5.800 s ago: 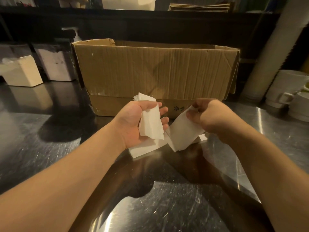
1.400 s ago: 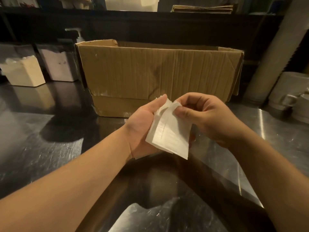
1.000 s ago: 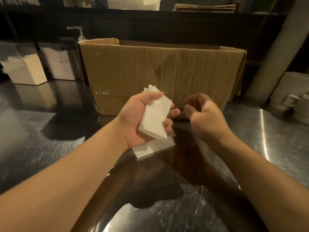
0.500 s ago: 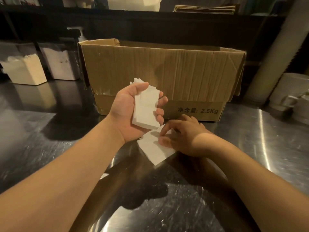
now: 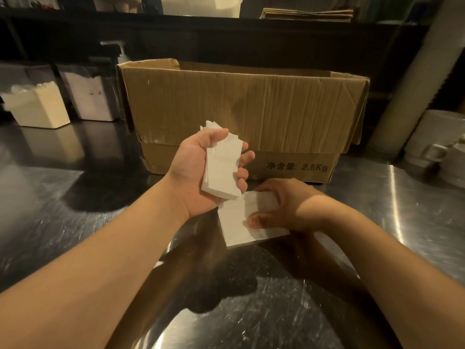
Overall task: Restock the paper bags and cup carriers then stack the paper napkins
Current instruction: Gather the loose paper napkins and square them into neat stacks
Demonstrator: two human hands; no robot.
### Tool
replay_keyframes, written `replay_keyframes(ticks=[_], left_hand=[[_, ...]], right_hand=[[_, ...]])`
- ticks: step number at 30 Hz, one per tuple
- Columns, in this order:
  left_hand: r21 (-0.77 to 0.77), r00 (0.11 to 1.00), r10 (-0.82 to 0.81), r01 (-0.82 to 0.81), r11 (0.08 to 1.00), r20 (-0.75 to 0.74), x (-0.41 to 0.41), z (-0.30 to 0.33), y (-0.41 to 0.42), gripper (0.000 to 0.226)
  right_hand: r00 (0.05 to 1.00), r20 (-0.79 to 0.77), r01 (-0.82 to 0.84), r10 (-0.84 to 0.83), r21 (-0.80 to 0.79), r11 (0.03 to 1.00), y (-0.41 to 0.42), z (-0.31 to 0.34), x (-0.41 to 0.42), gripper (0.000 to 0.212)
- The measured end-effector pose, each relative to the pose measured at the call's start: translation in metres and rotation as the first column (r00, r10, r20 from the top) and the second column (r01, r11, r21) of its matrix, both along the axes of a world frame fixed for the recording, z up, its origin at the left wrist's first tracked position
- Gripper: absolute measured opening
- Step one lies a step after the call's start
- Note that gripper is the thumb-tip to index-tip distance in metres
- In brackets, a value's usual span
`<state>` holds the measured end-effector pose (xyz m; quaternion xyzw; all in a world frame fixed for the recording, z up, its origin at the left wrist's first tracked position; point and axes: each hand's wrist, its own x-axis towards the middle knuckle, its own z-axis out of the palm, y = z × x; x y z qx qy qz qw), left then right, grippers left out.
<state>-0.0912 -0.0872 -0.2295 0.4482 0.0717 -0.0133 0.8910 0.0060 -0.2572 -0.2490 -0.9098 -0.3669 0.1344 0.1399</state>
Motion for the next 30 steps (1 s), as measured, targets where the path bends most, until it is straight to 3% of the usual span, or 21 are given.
replay_keyframes(ticks=[8,12,14,16,18,21,24,30], left_hand=[[0.014,1.000,0.007,-0.007,1.000,-0.002,0.001,0.000,-0.001,0.048],[-0.036,0.999,-0.005,0.006,0.999,0.032,0.000,0.001,0.001,0.046],[-0.035,0.999,-0.007,0.009,0.999,0.043,0.000,0.001,0.002,0.045],[-0.020,0.999,-0.005,0.006,1.000,0.042,0.000,0.000,0.002,0.044],[-0.005,0.999,0.001,-0.001,1.000,0.034,0.001,-0.001,0.000,0.045],[0.002,1.000,0.006,-0.006,1.000,0.027,0.001,0.000,0.000,0.045],[0.010,1.000,0.012,-0.012,1.000,0.021,0.001,0.000,0.000,0.046],[0.022,1.000,0.012,-0.013,1.000,0.012,0.002,-0.001,0.000,0.047]], right_hand=[[0.990,-0.136,0.080,-0.048,0.246,0.966,-0.006,0.007,-0.001,0.038],[0.955,-0.287,0.202,-0.081,0.423,0.884,-0.014,0.014,0.001,0.037],[0.961,-0.257,0.200,-0.106,0.374,0.906,-0.016,0.014,0.003,0.049],[0.991,-0.016,0.134,-0.134,0.229,0.964,-0.015,0.010,0.009,0.057],[0.987,0.136,0.073,-0.090,0.122,0.990,-0.014,0.008,0.009,0.049],[1.000,0.021,0.013,-0.015,0.078,0.997,-0.012,0.007,0.005,0.042],[0.999,0.044,0.002,-0.002,0.002,1.000,-0.009,0.006,0.004,0.046],[0.999,-0.023,0.044,-0.043,0.079,0.996,-0.007,0.005,0.002,0.043]])
